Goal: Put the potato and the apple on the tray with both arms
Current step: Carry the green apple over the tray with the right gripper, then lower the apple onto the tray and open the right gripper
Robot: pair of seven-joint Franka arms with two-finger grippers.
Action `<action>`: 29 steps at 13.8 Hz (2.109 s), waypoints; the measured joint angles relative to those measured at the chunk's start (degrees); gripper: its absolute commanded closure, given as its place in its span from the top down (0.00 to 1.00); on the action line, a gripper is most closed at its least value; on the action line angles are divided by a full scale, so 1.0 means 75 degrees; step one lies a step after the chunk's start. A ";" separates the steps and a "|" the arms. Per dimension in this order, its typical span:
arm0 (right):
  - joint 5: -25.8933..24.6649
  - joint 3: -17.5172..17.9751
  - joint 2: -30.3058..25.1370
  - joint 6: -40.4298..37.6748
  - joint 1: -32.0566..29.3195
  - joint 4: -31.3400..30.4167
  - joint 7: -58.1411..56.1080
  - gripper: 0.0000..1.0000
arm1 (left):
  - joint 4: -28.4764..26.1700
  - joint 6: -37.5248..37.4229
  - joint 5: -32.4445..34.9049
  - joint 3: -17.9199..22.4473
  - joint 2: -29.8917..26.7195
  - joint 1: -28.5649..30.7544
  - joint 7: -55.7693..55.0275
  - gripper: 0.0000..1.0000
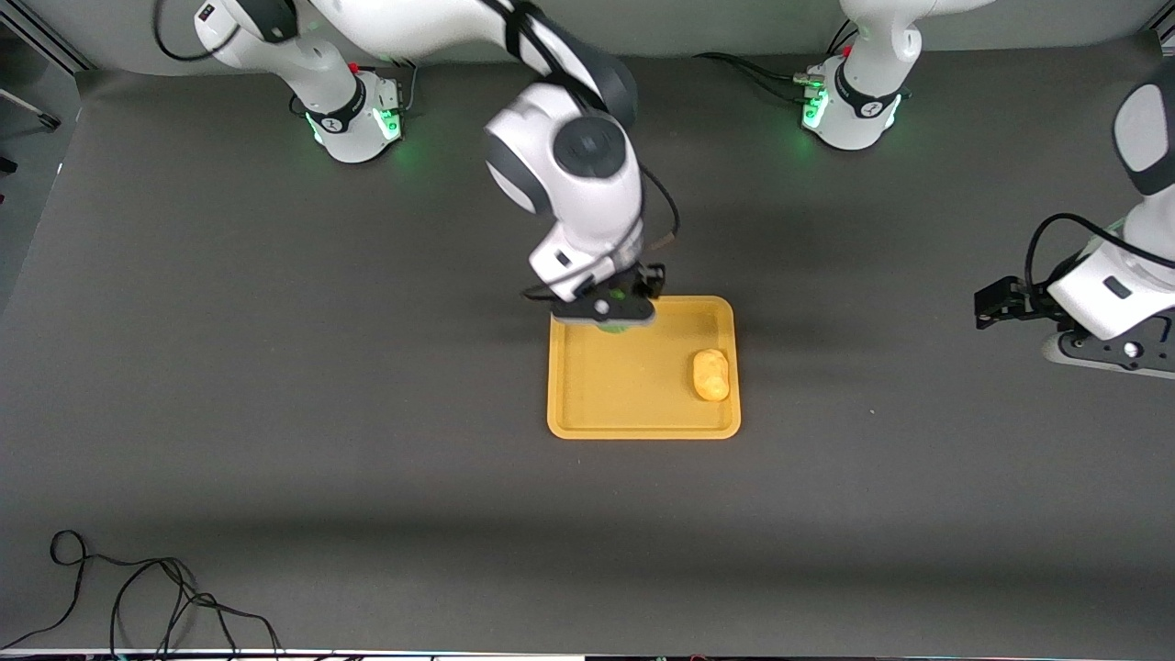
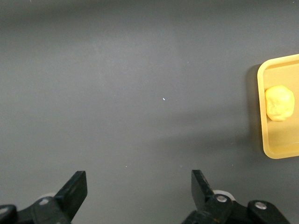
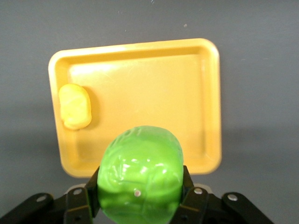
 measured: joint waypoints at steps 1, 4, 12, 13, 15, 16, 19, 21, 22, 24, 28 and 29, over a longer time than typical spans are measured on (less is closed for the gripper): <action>-0.0024 -0.0002 0.0345 0.0271 0.0015 0.0036 0.0001 0.39 | 0.0141 -0.0150 -0.0001 0.0001 0.0035 0.0043 0.0087 0.99; -0.0087 -0.0009 0.1204 0.1074 0.0080 0.0117 0.0003 0.39 | 0.0258 -0.0329 -0.0003 -0.0002 0.0117 0.0082 0.0182 0.99; -0.0330 -0.0041 0.2122 0.2163 0.0199 0.0279 0.0329 0.48 | 0.0324 -0.0428 -0.0004 0.0000 0.0148 0.0142 0.0307 0.99; -0.0338 -0.0044 0.2162 0.2223 0.0199 0.0282 0.0338 0.99 | 0.0329 -0.0438 -0.0004 0.0001 0.0148 0.0182 0.0308 0.99; -0.0342 -0.0050 0.2184 0.2237 0.0199 0.0307 0.0392 1.00 | 0.0332 -0.0438 -0.0004 0.0018 0.0148 0.0286 0.0327 0.99; -0.0345 -0.0057 0.2180 0.2235 0.0199 0.0360 0.0426 1.00 | 0.0337 -0.0438 -0.0004 0.0098 0.0148 0.0281 0.0336 0.99; -0.0346 -0.0100 0.1931 0.1669 0.0196 0.0704 0.0467 1.00 | 0.0356 -0.0440 -0.0057 0.0574 0.0137 0.0001 0.0374 0.99; -0.0348 -0.0153 0.1370 0.0691 0.0161 0.0917 0.0474 1.00 | 0.0374 -0.0447 -0.0133 0.0866 0.0112 -0.0244 0.0374 1.00; -0.0352 -0.0203 0.0961 0.0127 0.0136 0.0972 0.0474 1.00 | 0.0387 -0.0453 -0.0175 0.1021 0.0104 -0.0401 0.0374 1.00; -0.0363 -0.0402 0.0023 -0.0969 0.0027 0.0970 0.0461 1.00 | 0.0431 -0.0513 -0.0220 0.1174 0.0084 -0.0641 0.0358 1.00; -0.0384 -0.0575 -0.1921 -0.2488 -0.0685 0.0022 -0.0900 1.00 | 0.0447 -0.0678 -0.0232 0.1217 -0.0023 -0.0892 0.0350 1.00; -0.0387 -0.0613 -0.2492 -0.2522 -0.0931 -0.0535 -0.1330 1.00 | 0.0447 -0.0730 -0.0232 0.1218 -0.0033 -0.0915 0.0351 1.00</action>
